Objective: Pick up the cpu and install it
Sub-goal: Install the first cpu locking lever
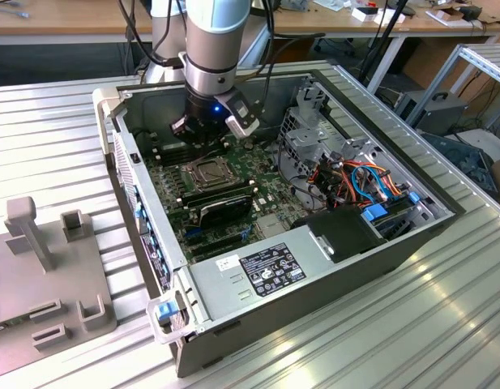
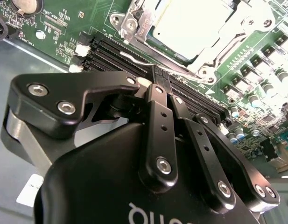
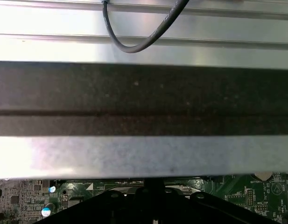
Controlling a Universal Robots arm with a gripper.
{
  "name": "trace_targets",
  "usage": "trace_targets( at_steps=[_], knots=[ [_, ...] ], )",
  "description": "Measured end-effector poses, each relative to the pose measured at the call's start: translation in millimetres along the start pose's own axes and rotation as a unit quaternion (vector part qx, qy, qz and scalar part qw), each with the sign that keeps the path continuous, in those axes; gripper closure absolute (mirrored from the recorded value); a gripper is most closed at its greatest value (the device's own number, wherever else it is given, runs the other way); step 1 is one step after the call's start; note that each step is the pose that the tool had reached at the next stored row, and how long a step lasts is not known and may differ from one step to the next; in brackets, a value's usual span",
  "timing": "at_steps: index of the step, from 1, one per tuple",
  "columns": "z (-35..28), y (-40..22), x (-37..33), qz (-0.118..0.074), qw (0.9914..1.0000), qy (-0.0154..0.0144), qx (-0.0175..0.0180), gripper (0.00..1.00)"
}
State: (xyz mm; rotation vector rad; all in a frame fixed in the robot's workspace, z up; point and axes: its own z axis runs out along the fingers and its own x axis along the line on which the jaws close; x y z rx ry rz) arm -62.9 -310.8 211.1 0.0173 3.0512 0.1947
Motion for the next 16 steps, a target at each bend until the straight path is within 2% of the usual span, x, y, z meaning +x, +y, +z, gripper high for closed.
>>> trace_targets(
  at_steps=[16],
  knots=[
    [4.4,-0.6,-2.9,0.0,1.0,0.0001,0.0002,0.89]
  ],
)
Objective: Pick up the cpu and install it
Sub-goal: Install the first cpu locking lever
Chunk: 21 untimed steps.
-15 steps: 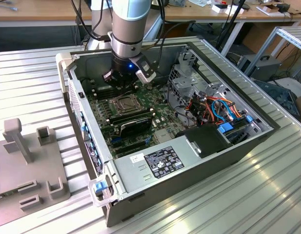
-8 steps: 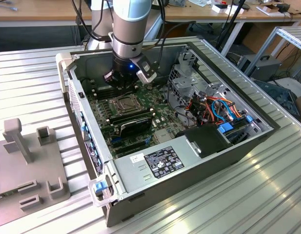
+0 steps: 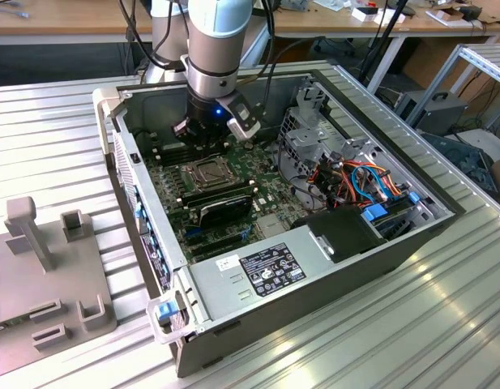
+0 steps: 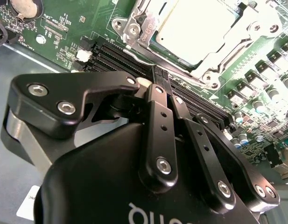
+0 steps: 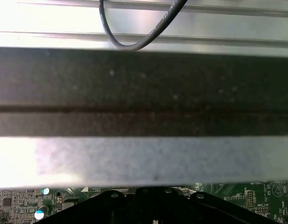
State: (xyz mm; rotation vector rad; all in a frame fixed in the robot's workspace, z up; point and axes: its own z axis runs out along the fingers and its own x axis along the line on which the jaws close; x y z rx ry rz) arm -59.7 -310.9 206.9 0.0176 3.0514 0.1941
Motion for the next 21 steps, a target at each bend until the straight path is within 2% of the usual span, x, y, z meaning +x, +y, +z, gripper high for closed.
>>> trace_targets(
  at_steps=[12,21],
  knots=[
    [0.7,-1.7,0.0,0.0,0.99999,0.0001,0.0038,0.89],
    [4.3,-2.2,0.3,-0.001,0.99998,0.0001,0.0062,0.89]
  ],
)
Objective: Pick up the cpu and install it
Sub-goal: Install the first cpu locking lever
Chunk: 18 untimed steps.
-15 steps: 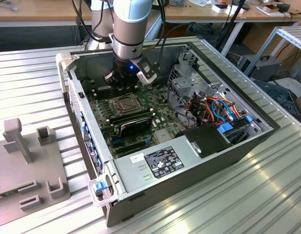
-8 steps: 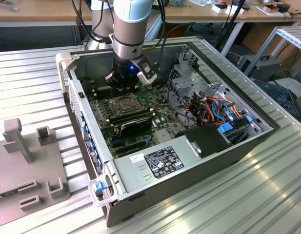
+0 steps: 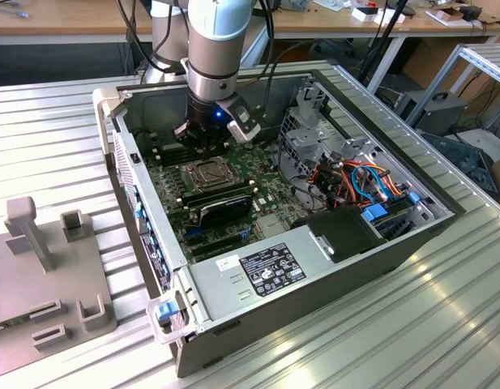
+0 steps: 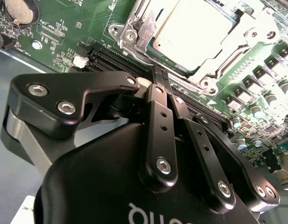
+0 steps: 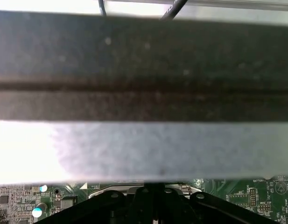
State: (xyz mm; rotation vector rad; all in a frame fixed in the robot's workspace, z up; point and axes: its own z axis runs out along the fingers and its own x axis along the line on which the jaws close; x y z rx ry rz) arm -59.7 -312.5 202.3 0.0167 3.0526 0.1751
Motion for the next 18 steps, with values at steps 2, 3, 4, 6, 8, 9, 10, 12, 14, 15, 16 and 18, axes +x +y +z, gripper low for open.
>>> trace_targets(
  at_steps=[2,3,4,6,8,9,10,12,14,15,16,18],
  knots=[
    [0.5,0.0,0.0,0.0,1.0,0.0,0.0002,0.89],
    [0.7,-0.1,0.1,0.0,1.0,0.0,0.0002,0.89],
    [0.9,-0.1,0.1,0.0,1.0,0.0,0.0003,0.89],
    [1.3,-0.1,0.1,0.0,1.0,0.0,0.0004,0.89],
    [1.6,0.1,0.2,0.0,1.0,-0.0001,0.0003,0.89],
    [1.7,0.6,0.2,0.0,1.0,0.0,0.0004,0.89],
    [1.8,1.2,0.2,0.0,1.0,0.0,0.0005,0.89],
    [1.9,2.0,0.2,0.0,1.0,0.0,0.0005,0.89],
    [2.3,2.3,0.1,0.0,1.0,0.0,0.0003,0.89],
    [2.5,2.3,0.2,0.0,1.0,0.0,0.0003,0.89],
    [2.8,2.2,0.2,0.0,1.0,0.0,0.0004,0.89],
    [4.1,2.0,0.4,0.0,1.0,0.0002,0.0005,0.89]
  ],
)
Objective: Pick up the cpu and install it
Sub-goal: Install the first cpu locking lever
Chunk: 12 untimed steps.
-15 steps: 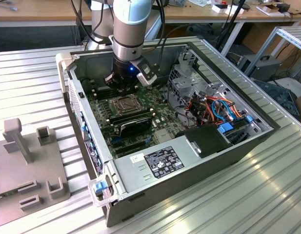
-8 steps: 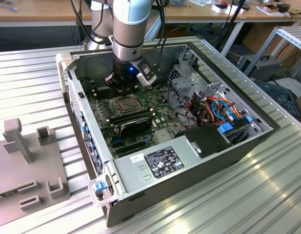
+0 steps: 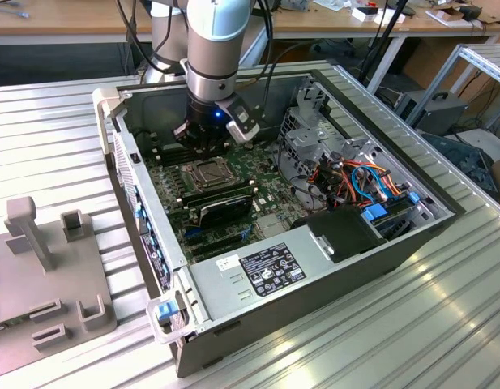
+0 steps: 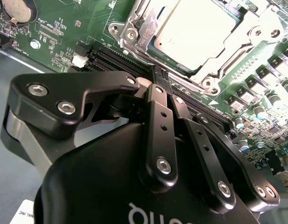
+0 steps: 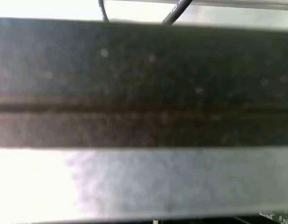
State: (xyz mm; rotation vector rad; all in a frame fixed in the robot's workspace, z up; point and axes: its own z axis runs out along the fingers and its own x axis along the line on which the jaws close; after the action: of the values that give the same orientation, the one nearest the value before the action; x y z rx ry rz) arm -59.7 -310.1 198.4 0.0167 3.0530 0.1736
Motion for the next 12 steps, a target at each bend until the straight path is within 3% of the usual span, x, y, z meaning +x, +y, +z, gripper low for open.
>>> trace_targets(
  at_steps=[12],
  knots=[
    [2.1,-0.3,0.2,0.0,1.0,0.0,0.0001,0.89]
  ],
)
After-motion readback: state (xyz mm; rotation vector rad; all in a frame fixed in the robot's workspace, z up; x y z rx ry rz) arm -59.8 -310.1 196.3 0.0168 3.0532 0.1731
